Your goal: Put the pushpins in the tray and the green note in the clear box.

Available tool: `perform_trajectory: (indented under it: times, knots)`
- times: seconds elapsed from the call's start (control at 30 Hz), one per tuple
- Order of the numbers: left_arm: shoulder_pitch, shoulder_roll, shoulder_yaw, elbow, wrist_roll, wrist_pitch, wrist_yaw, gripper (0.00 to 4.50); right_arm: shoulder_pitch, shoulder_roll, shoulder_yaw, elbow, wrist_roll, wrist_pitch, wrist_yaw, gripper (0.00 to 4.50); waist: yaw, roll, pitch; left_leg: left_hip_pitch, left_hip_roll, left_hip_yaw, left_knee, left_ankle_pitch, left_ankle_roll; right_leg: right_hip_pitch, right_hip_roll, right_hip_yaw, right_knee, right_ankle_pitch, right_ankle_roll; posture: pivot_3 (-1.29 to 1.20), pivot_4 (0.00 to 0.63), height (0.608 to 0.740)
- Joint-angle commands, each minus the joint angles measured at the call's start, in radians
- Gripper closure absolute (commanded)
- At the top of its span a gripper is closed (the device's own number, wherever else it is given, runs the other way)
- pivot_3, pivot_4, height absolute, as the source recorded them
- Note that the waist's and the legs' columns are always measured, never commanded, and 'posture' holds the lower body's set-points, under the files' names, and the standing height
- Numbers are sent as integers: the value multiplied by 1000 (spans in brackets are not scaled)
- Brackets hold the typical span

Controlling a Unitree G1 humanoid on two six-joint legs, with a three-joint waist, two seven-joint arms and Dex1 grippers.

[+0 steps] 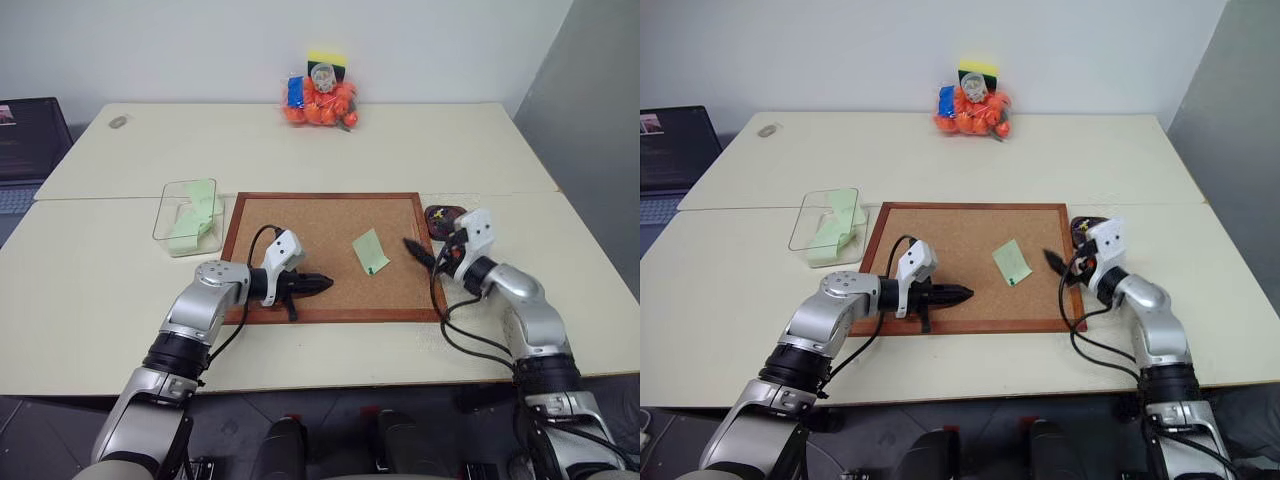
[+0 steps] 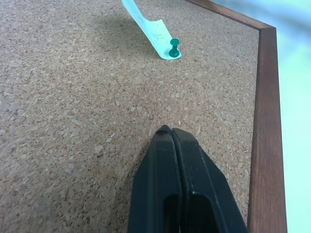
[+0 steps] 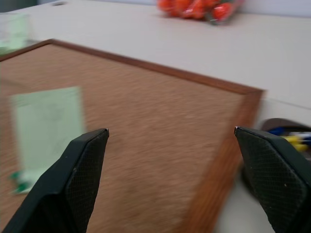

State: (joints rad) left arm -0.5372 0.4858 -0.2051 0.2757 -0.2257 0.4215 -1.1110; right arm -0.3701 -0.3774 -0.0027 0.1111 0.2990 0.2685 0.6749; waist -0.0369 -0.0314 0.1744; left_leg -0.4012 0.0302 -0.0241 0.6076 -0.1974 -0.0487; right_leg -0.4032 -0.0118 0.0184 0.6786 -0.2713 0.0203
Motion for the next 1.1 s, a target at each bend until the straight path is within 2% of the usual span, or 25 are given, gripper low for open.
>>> perform_trajectory:
  times: [0.03,0.37,0.47,0.57,1.0,1.1]
  knots:
    - [44,15,-40,16,31,34,-7,4500,5,11,69,-114,24,19,73,116,-2,0,0,0,0,0,0,0,0,0,0,0,0,0,0,0,150,740]
    - [42,13,-41,7,29,39,-3,4500,-40,87,161,-11,-28,-21,98,116,1,0,0,0,0,0,0,0,0,0,0,0,0,0,0,0,150,740]
    - [45,13,-39,3,27,42,0,4500,-37,83,179,29,-61,-50,98,586,1,0,0,0,0,0,0,0,0,0,0,0,0,0,0,0,150,740]
    - [52,15,-37,-4,26,45,3,4500,-31,83,184,50,-74,-63,104,1339,1,0,0,0,0,0,0,0,0,0,0,0,0,0,0,0,150,740]
    - [56,16,-38,-12,25,54,4,4500,-38,87,171,70,-83,-73,102,4081,1,0,0,0,0,0,0,0,0,0,0,0,0,0,0,0,150,740]
    - [56,15,-39,-16,24,57,3,4500,-39,85,165,73,-84,-73,98,4479,1,0,0,0,0,0,0,0,0,0,0,0,0,0,0,0,150,740]
